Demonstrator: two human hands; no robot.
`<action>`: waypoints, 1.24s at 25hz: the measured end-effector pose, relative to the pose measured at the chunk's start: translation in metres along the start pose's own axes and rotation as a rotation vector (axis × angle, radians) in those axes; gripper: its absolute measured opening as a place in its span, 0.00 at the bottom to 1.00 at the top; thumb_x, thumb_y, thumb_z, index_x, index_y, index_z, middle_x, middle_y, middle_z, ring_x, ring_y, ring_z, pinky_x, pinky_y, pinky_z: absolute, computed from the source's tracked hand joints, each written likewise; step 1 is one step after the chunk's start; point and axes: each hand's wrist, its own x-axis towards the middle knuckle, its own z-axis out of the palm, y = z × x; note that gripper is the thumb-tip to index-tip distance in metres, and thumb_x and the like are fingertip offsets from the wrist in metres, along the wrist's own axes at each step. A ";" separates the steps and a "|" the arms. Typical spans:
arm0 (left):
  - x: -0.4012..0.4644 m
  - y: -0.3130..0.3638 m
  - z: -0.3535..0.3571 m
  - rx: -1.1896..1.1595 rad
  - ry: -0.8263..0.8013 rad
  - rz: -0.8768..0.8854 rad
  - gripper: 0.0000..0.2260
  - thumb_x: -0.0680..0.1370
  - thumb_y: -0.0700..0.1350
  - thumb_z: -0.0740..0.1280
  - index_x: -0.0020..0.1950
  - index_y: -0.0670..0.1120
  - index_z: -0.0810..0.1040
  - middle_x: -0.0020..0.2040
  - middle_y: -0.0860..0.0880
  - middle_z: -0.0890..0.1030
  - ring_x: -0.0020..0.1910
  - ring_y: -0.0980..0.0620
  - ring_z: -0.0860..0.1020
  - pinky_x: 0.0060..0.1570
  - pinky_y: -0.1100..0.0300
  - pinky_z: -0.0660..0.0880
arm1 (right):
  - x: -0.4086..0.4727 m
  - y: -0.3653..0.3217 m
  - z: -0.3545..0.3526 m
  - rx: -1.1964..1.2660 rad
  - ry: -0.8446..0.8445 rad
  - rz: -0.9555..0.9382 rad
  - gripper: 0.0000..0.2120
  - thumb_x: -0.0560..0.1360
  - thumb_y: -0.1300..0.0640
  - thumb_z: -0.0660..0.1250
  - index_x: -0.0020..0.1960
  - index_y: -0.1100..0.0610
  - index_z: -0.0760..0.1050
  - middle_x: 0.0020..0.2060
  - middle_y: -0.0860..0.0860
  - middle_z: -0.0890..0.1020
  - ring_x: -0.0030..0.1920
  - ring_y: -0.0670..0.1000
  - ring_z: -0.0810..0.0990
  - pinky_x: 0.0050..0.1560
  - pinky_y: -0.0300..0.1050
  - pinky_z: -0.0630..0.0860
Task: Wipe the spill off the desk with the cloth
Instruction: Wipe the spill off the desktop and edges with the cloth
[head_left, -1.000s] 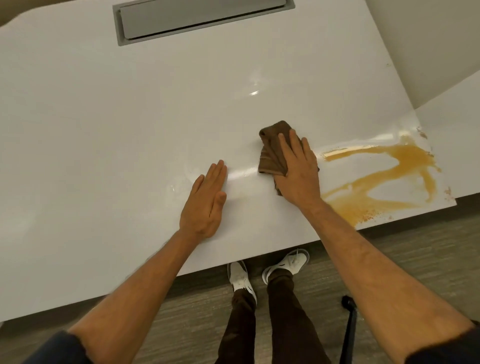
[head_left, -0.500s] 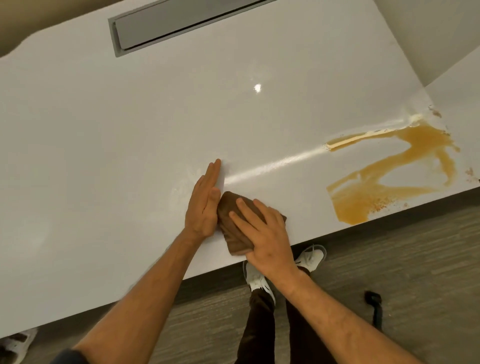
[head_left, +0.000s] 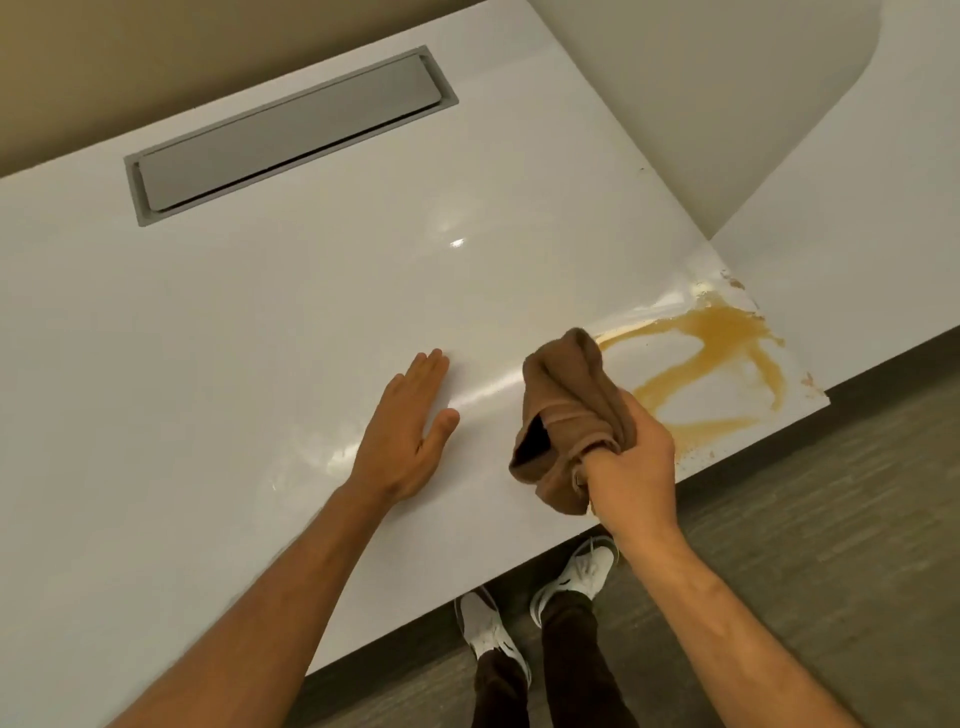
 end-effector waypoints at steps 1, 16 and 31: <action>0.011 0.001 0.002 0.015 -0.007 0.009 0.32 0.84 0.61 0.50 0.86 0.48 0.53 0.86 0.53 0.53 0.85 0.55 0.50 0.84 0.56 0.46 | 0.016 -0.007 -0.001 0.005 0.067 -0.044 0.23 0.75 0.64 0.69 0.57 0.35 0.81 0.48 0.41 0.86 0.45 0.42 0.85 0.46 0.36 0.81; 0.035 -0.004 0.020 0.410 -0.053 0.055 0.35 0.84 0.67 0.45 0.86 0.50 0.39 0.87 0.53 0.40 0.85 0.53 0.40 0.82 0.56 0.36 | 0.153 0.038 0.048 -1.021 -0.046 -0.348 0.40 0.72 0.54 0.74 0.79 0.57 0.61 0.77 0.60 0.66 0.77 0.65 0.63 0.73 0.60 0.64; 0.029 -0.010 0.010 0.099 -0.049 0.140 0.42 0.81 0.72 0.39 0.86 0.44 0.42 0.85 0.53 0.43 0.85 0.59 0.40 0.83 0.55 0.37 | -0.025 0.085 0.075 -0.744 0.059 -0.319 0.26 0.74 0.54 0.72 0.72 0.50 0.74 0.69 0.50 0.79 0.71 0.54 0.74 0.74 0.52 0.67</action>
